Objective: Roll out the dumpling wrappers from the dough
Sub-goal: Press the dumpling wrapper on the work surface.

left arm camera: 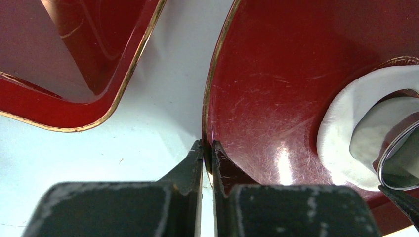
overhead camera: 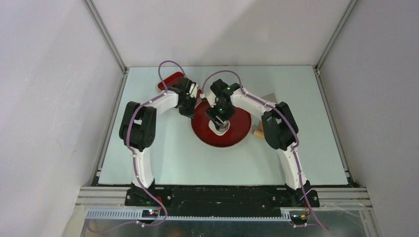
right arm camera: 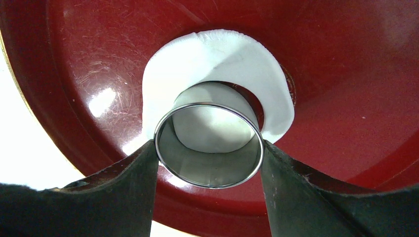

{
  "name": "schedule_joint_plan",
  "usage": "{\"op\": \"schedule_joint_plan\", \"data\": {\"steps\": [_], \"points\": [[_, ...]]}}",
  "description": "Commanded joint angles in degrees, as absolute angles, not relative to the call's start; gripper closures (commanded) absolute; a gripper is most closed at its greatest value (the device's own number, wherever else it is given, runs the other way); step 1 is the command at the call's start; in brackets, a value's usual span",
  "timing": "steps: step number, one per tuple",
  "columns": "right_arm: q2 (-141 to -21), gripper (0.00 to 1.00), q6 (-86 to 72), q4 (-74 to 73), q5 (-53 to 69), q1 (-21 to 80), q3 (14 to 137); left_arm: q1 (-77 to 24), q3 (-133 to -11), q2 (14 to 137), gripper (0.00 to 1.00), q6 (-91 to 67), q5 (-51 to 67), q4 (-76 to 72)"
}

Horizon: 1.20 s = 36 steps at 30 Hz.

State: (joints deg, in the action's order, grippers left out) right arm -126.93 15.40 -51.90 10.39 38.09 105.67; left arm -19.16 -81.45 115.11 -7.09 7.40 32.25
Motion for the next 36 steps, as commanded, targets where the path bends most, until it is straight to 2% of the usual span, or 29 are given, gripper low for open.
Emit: {"op": "schedule_joint_plan", "data": {"steps": [1, 16, 24, 27, 31, 36], "points": [[-126.86, 0.33, 16.54, -55.46, 9.15, 38.59, 105.05, -18.44, -82.02, 115.51, 0.91, -4.83, 3.49, 33.4], [-121.2, 0.35, 17.27, -48.33, 8.96, 38.99, 96.64, -18.43, -82.01, 115.54, 0.88, -4.92, 3.26, 33.4], [-121.23, 0.25, 17.68, -48.79, 10.44, 38.86, 95.87, -18.44, -82.0, 115.49, 0.82, -4.92, 3.21, 33.32], [-120.91, 0.24, 17.33, -49.11, 11.97, 38.47, 97.0, -18.44, -82.01, 115.49, 0.82, -4.92, 3.2, 33.4], [-120.94, 0.25, 17.42, -48.94, 10.53, 38.59, 98.23, -18.45, -82.03, 115.49, 0.82, -4.92, 3.25, 33.36], [-119.49, 0.32, 17.66, -47.99, 11.18, 38.81, 98.28, -18.41, -82.03, 115.49, 0.81, -4.92, 3.25, 33.35]]}}
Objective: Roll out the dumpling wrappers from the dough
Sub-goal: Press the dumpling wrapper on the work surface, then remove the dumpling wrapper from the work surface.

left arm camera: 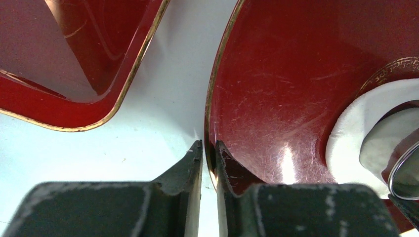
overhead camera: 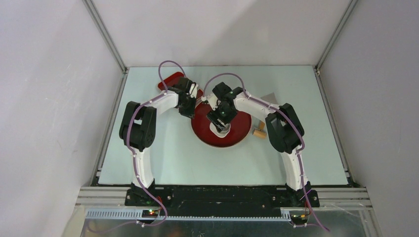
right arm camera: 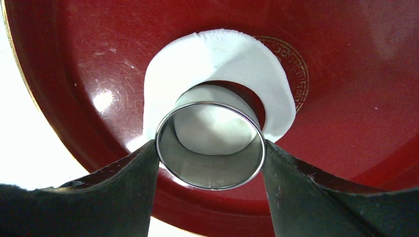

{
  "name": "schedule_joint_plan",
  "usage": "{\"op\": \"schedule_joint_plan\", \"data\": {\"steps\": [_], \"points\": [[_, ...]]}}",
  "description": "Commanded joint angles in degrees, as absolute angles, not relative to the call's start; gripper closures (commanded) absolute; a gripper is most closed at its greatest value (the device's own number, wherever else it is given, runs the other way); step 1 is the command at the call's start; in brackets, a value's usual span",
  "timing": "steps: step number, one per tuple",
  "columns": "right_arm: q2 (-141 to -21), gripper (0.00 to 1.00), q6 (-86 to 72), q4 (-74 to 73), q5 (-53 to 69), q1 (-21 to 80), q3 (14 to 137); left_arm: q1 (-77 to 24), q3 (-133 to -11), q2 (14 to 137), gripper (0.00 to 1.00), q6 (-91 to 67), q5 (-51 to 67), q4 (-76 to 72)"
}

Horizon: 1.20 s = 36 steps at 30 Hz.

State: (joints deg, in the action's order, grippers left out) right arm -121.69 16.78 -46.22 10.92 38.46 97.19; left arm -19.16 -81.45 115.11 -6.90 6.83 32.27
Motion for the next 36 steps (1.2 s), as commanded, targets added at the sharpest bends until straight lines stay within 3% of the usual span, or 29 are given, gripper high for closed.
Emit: {"op": "schedule_joint_plan", "data": {"steps": [1, 36], "points": [[-119.16, 0.33, 17.62, -47.77, 11.3, 38.79, 98.36, -18.42, -82.01, 115.49, 0.81, -4.92, 3.29, 33.33], [-114.24, 0.37, 17.11, -44.21, 15.53, 38.04, 99.09, -18.4, -82.09, 115.49, 0.81, -4.92, 3.26, 33.35]]}}
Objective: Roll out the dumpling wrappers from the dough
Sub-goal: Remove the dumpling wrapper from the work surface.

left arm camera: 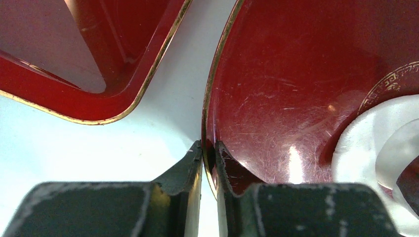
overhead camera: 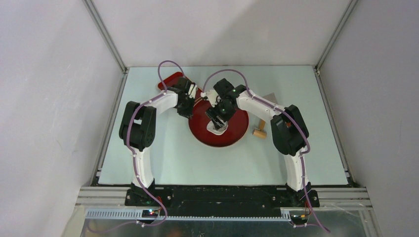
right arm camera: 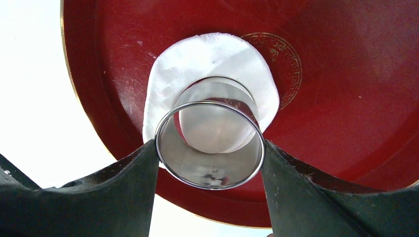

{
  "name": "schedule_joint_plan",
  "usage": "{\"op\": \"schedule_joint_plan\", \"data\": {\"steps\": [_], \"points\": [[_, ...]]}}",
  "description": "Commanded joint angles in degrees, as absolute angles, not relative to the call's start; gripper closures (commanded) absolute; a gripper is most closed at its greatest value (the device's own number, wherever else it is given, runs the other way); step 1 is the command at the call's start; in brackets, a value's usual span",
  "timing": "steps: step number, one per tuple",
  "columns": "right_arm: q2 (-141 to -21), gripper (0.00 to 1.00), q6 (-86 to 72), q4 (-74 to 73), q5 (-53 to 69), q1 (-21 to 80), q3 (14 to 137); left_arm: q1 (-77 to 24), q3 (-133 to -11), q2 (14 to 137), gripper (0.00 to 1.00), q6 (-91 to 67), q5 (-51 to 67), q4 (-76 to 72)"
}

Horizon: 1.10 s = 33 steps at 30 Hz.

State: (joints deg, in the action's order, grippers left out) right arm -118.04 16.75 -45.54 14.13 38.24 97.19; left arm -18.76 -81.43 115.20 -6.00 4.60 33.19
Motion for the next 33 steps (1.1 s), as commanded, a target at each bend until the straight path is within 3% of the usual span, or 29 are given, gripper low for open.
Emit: {"op": "schedule_joint_plan", "data": {"steps": [1, 13, 24, 33], "points": [[-114.25, 0.37, 17.53, -44.25, 15.45, 38.07, 98.97, -18.38, -82.09, 115.49, 0.81, -4.92, 3.25, 33.39], [-108.64, 0.38, 20.19, -37.36, 11.9, 40.32, 92.81, -18.4, -82.09, 115.49, 0.81, -4.92, 3.17, 33.38], [-107.93, 0.38, 20.28, -36.17, 10.55, 40.2, 91.45, -18.37, -82.12, 115.49, 0.81, -4.92, 3.17, 33.34], [-111.07, 0.38, 18.46, -33.53, 2.41, 39.22, 91.55, -18.45, -82.0, 115.49, 0.81, -4.92, 3.18, 33.37]]}}
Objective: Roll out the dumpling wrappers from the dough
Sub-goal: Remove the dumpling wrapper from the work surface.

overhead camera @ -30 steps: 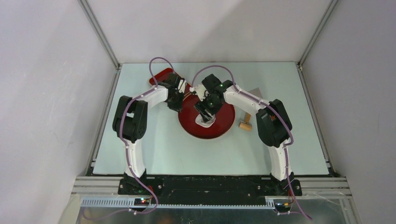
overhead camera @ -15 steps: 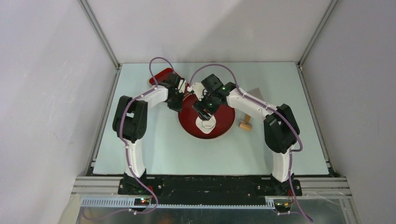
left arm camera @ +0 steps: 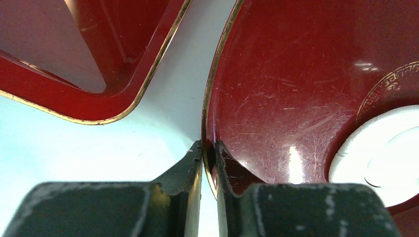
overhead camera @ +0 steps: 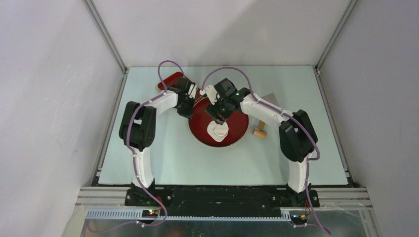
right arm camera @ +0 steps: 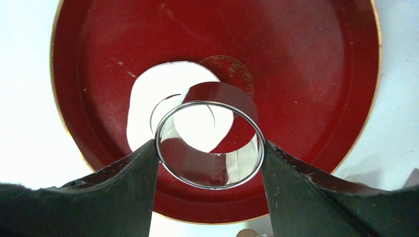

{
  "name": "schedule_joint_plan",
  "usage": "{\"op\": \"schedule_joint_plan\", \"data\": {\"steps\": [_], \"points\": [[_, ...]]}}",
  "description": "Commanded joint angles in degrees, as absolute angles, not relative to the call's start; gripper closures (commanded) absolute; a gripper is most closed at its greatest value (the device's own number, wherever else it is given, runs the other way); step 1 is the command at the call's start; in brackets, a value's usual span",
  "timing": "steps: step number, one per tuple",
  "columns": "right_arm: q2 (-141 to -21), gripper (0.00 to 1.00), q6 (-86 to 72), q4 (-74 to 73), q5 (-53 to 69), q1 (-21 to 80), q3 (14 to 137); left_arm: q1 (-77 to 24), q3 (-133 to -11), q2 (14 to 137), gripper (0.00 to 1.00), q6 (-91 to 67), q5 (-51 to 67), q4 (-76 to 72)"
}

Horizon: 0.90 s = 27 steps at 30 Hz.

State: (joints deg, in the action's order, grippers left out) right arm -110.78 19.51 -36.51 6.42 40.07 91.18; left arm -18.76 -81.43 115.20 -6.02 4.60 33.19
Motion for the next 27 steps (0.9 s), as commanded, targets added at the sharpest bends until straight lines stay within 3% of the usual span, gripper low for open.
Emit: {"op": "schedule_joint_plan", "data": {"steps": [1, 27], "points": [[-111.39, 0.38, 18.46, -33.55, 1.31, 39.12, 91.61, -18.46, -82.05, 115.49, 0.81, -4.92, 3.17, 33.39], [-115.98, 0.38, 19.24, -36.71, -3.44, 38.63, 89.95, -18.44, -81.97, 115.49, 0.81, -4.97, 3.07, 33.33]]}}
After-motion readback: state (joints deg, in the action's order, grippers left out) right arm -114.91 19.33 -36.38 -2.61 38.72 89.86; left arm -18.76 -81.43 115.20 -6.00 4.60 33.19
